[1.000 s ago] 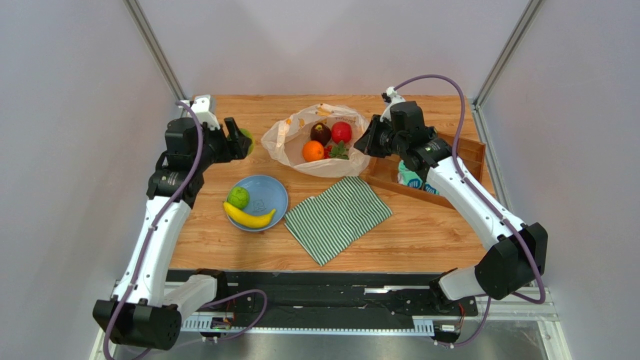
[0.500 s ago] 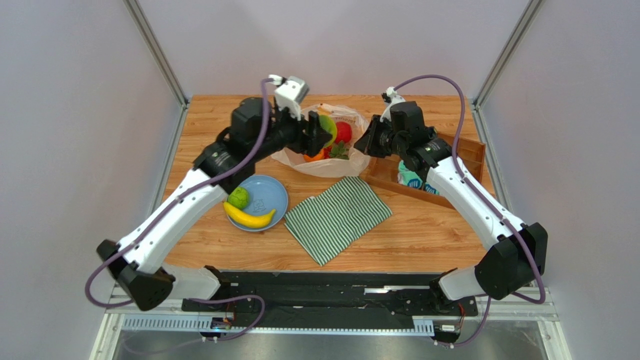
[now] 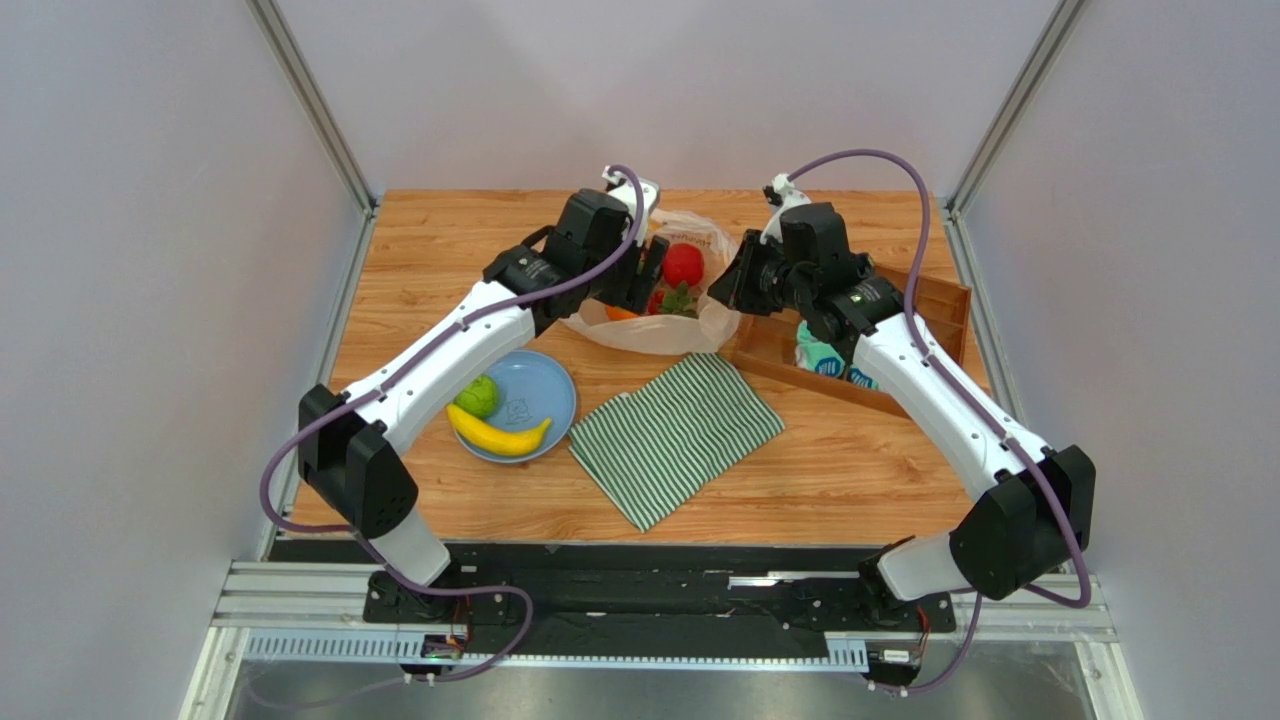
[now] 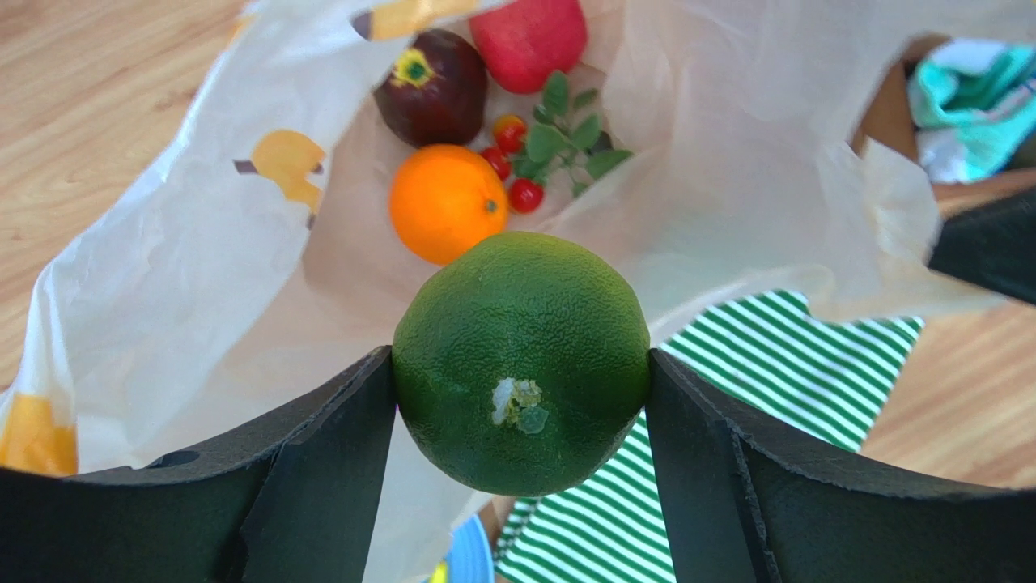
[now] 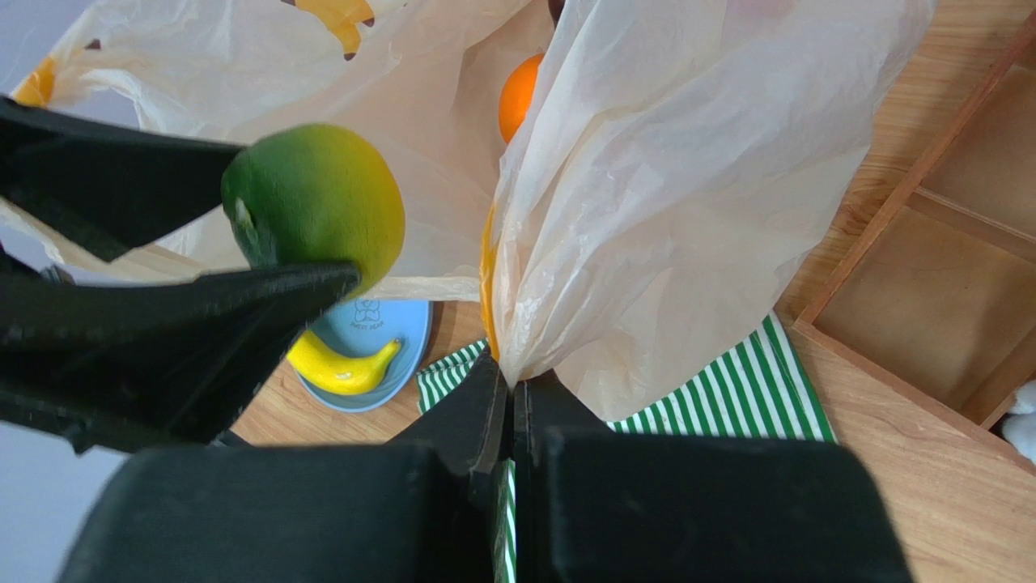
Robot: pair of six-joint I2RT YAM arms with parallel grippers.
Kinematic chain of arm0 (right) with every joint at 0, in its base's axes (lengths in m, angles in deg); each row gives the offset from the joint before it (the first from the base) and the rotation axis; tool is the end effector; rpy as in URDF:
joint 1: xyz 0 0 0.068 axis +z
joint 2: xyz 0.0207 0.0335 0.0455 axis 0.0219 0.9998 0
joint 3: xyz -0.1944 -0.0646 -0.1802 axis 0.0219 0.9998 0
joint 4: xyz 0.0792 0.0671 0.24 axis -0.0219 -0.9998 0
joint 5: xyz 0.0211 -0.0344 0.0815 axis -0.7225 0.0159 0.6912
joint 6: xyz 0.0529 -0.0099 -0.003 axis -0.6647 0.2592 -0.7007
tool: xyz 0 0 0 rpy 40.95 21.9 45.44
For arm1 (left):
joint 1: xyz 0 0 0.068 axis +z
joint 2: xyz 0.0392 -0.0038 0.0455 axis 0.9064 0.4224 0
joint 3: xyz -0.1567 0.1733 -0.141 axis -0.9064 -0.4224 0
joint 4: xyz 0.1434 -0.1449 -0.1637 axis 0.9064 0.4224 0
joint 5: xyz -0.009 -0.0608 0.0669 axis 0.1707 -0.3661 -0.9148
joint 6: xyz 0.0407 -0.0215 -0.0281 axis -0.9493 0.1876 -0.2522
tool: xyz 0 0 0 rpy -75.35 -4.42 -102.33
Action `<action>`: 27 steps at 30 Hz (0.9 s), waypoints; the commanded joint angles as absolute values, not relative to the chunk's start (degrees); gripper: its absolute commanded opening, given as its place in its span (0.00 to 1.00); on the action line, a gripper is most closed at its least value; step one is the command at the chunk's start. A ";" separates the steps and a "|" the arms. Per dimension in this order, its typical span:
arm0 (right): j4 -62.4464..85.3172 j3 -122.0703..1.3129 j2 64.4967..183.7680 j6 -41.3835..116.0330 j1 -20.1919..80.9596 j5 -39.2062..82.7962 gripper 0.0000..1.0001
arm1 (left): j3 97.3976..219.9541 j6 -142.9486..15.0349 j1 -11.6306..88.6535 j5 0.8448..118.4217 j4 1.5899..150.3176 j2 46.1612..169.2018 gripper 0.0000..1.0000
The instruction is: Place the fruits into the plastic bag
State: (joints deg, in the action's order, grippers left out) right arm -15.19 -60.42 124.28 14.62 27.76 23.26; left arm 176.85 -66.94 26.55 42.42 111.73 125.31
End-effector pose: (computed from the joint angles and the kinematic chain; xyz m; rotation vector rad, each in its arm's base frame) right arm 0.2850 0.1484 0.3514 -0.0382 2.2272 0.7266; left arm 0.2927 -0.2254 0.3609 0.4850 2.1575 -0.2873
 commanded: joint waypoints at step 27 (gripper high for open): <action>-15.48 -59.98 122.33 16.01 27.97 22.33 0.00 | 177.12 -66.92 31.88 45.48 109.08 134.67 0.92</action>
State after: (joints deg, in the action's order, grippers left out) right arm -15.28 -60.42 124.26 15.10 27.76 23.15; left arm 176.42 -67.09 31.82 43.91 111.03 135.28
